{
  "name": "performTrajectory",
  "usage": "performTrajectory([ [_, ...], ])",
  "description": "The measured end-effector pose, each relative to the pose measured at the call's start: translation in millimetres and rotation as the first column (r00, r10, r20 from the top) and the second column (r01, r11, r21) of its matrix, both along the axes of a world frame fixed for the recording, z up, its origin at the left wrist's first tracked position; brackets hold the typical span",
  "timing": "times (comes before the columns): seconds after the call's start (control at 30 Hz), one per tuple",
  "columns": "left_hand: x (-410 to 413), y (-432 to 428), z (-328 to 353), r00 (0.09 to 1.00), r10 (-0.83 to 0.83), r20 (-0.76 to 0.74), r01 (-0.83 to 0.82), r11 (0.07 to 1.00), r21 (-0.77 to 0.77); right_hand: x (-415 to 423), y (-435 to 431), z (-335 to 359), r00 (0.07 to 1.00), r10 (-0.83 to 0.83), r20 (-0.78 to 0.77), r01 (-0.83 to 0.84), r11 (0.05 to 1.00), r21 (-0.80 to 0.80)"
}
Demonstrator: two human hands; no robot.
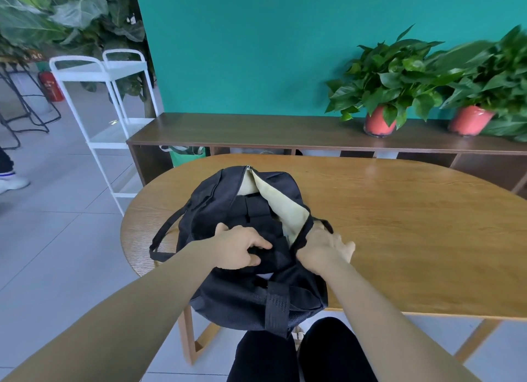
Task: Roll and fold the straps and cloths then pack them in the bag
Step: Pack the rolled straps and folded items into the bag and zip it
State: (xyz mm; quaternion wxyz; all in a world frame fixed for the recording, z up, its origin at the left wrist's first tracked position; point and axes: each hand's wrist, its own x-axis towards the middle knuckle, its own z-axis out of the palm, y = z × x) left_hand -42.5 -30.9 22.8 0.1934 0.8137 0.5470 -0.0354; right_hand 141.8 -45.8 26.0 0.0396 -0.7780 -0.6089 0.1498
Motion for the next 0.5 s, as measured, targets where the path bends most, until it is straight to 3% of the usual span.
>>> performTrajectory([
  [0.1,1.6,-0.4,0.7,1.0,-0.005,-0.025,0.005,1.0,-0.007,4.0,-0.5,11.0,0.966,-0.01,-0.257,0.028,0.997,0.067],
  [0.23,2.2,0.0,0.8,0.999,0.015,-0.031,-0.015,1.0,-0.001,15.7,3.4,29.1,0.836,0.032,-0.548,0.042,0.992,0.123],
  [0.4,14.9,1.5,2.3,0.994,0.004,-0.11,0.003,0.998,0.063,26.6,16.6,26.9,0.707,0.026,-0.707,0.068,0.992,0.104],
  [0.5,22.0,4.4,-0.8,0.995,0.012,-0.099,-0.001,0.995,0.104,32.5,31.1,24.3,0.676,0.037,-0.736,0.069,0.991,0.113],
])
